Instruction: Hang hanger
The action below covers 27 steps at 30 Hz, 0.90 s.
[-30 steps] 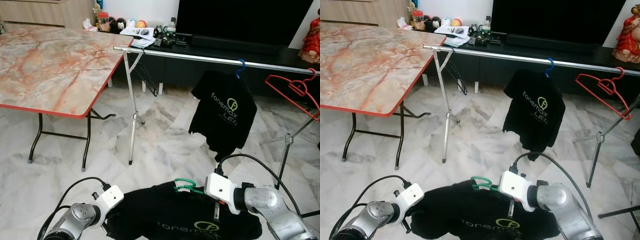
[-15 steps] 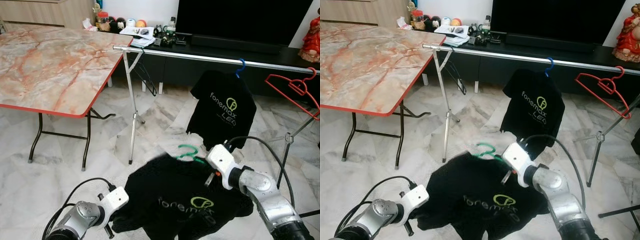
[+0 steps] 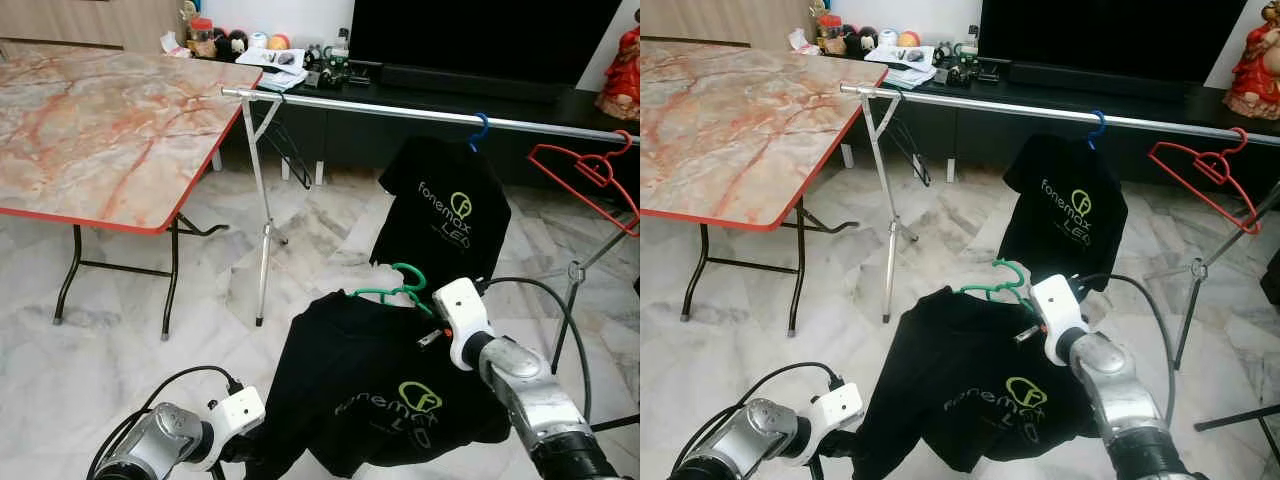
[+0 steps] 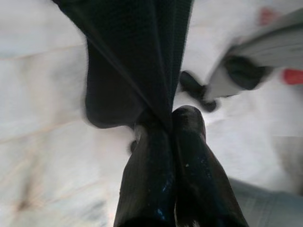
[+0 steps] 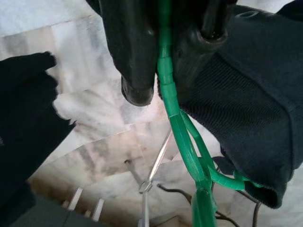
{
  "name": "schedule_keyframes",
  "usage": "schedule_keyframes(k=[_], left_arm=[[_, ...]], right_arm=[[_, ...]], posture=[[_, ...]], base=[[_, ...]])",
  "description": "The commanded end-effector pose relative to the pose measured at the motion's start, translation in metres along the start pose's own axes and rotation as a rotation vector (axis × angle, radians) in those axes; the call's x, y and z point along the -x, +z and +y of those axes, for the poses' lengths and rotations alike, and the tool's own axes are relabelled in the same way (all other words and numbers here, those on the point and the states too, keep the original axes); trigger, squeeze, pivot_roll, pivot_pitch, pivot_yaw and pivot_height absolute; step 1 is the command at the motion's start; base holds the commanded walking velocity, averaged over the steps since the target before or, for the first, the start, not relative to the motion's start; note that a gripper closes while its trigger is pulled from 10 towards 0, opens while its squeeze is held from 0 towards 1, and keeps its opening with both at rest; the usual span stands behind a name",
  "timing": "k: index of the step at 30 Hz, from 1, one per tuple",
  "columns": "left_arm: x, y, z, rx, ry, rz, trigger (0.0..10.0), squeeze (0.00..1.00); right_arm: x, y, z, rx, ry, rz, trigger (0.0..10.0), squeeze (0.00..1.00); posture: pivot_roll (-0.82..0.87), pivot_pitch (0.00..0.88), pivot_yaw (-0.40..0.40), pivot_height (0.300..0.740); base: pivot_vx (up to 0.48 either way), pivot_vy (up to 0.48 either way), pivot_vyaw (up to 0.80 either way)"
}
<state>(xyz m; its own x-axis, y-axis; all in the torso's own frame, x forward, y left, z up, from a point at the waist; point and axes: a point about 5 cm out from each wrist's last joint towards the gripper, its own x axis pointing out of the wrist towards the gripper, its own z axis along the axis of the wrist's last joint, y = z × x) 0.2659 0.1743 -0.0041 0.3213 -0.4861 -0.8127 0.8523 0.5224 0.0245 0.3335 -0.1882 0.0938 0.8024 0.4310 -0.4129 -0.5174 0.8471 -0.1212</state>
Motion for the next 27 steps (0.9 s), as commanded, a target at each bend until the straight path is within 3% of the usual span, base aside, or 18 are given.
schedule_keyframes(k=[1, 2, 3, 4, 5, 6, 7, 9, 10, 19, 24, 25, 27], left_arm=[[0.002, -0.034, -0.003, 0.023, 0.04, 0.141, 7.6, 0.0], [0.003, -0.031, 0.001, 0.008, 0.088, 0.138, 10.0, 0.0], [0.003, -0.031, 0.001, 0.008, 0.088, 0.138, 10.0, 0.0], [0.006, -0.026, 0.012, 0.003, 0.189, 0.123, 10.0, 0.0], [0.006, -0.026, 0.012, 0.003, 0.189, 0.123, 10.0, 0.0], [0.009, -0.023, 0.018, 0.009, 0.233, 0.108, 10.0, 0.0], [0.01, -0.022, 0.019, 0.008, 0.231, 0.1, 10.0, 0.18], [0.01, -0.021, 0.019, 0.006, 0.227, 0.096, 10.0, 0.18], [0.011, -0.021, 0.019, 0.004, 0.215, 0.086, 10.0, 1.0], [0.014, -0.016, 0.021, -0.031, 0.203, 0.028, 10.0, 1.0], [0.02, -0.007, 0.027, -0.043, 0.233, -0.036, 10.0, 1.0], [0.022, -0.001, 0.03, -0.041, 0.234, -0.074, 10.0, 1.0], [0.024, 0.006, 0.03, -0.044, 0.207, -0.117, 10.0, 1.0]], right_arm=[[0.009, 0.021, -0.012, 0.041, 0.005, -0.072, 10.0, 0.0], [0.008, 0.017, -0.007, 0.072, 0.049, -0.046, 10.0, 0.0], [0.008, 0.017, -0.007, 0.072, 0.049, -0.046, 10.0, 0.0], [0.009, 0.006, 0.004, 0.15, 0.159, 0.015, 10.0, 0.0], [0.009, 0.006, 0.004, 0.15, 0.159, 0.015, 10.0, 0.0], [0.011, -0.004, 0.009, 0.236, 0.223, 0.071, 10.0, 0.0], [0.012, -0.009, 0.009, 0.278, 0.237, 0.104, 10.0, 0.0], [0.013, -0.012, 0.008, 0.298, 0.243, 0.126, 10.0, 0.0], [0.014, -0.016, 0.008, 0.328, 0.259, 0.149, 10.0, 0.0], [0.013, -0.031, 0.017, 0.496, 0.338, 0.211, 10.0, 0.0], [0.014, -0.035, 0.025, 0.541, 0.424, 0.202, 10.0, 0.0], [0.015, -0.04, 0.027, 0.614, 0.461, 0.229, 10.0, 0.0], [0.015, -0.045, 0.028, 0.667, 0.475, 0.258, 10.0, 0.0]], posture=[[0.05, 0.074, -0.073, 0.74], [0.05, 0.074, -0.074, 0.74], [0.05, 0.074, -0.074, 0.74], [0.05, 0.074, -0.075, 0.74], [0.05, 0.074, -0.075, 0.74], [0.04, 0.074, -0.077, 0.74], [0.04, 0.074, -0.077, 0.74], [0.04, 0.074, -0.077, 0.74], [0.04, 0.074, -0.077, 0.74], [0.05, 0.076, -0.08, 0.74], [0.05, 0.078, -0.081, 0.74], [0.05, 0.078, -0.081, 0.74], [0.05, 0.079, -0.082, 0.74]], base=[[0.0, 0.0, 0.0], [0.0, 0.0, 0.0], [0.0, 0.0, 0.0], [0.0, 0.0, 0.0], [0.0, 0.0, 0.0], [0.0, 0.0, 0.0], [0.0, 0.0, 0.0], [0.0, 0.0, 0.0], [0.0, 0.0, 0.0], [0.0, 0.0, 0.0], [0.0, 0.0, 0.0], [0.0, 0.0, 0.0], [0.0, 0.0, 0.0]])
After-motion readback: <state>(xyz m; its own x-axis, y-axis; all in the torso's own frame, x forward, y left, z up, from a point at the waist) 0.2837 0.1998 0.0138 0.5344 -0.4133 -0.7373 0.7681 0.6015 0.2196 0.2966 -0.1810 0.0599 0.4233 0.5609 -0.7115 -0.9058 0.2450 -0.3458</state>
